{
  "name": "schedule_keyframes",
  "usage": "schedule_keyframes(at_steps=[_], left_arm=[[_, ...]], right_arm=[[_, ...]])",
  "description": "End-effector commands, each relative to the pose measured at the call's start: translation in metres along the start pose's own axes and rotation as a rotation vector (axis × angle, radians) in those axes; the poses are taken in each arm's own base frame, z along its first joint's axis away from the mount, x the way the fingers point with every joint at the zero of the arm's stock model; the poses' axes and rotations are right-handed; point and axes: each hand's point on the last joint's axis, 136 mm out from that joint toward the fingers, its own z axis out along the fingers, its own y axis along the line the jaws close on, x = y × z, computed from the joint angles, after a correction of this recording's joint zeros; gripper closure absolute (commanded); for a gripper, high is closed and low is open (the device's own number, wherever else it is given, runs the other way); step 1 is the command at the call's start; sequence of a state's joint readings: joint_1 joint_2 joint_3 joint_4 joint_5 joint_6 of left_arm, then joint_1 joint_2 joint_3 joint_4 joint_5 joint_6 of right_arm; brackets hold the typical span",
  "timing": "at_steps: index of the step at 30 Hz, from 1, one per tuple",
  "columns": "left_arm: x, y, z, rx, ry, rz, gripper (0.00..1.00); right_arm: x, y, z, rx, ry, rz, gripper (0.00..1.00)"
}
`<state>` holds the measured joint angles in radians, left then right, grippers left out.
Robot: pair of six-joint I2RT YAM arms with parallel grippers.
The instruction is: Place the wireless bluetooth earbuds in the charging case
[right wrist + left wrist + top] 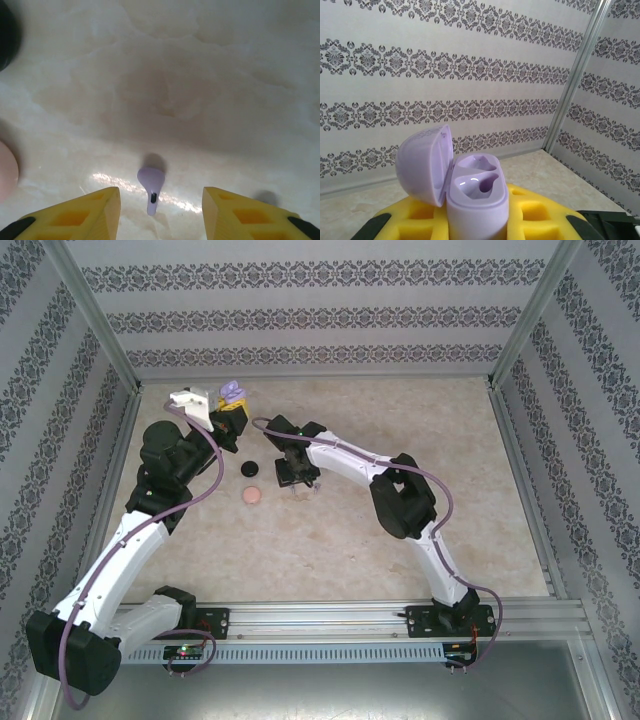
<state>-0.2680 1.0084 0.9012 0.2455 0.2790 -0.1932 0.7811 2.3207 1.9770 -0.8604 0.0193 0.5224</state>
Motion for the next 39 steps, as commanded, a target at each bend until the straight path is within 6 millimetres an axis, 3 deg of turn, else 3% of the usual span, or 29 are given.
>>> schedule_keyframes(at_steps=[1, 18, 34, 39], left_arm=[[-0.018, -0.002, -0.005, -0.002, -0.069, 0.000, 1.00], [-0.015, 0.000, -0.008, -0.014, -0.073, 0.003, 1.00], [-0.011, 0.002, -0.009, -0.022, -0.070, -0.004, 1.00], [-0.011, 0.003, -0.008, -0.022, -0.070, -0.007, 1.00]], right_arm=[[0.005, 0.000, 0.007, 0.047, 0.028, 0.002, 0.54], [0.011, 0.001, 0.032, 0.089, 0.069, 0.008, 0.63], [0.021, 0.008, 0.040, 0.087, 0.087, -0.003, 0.73], [0.021, 0.010, 0.038, 0.083, 0.082, 0.002, 0.72]])
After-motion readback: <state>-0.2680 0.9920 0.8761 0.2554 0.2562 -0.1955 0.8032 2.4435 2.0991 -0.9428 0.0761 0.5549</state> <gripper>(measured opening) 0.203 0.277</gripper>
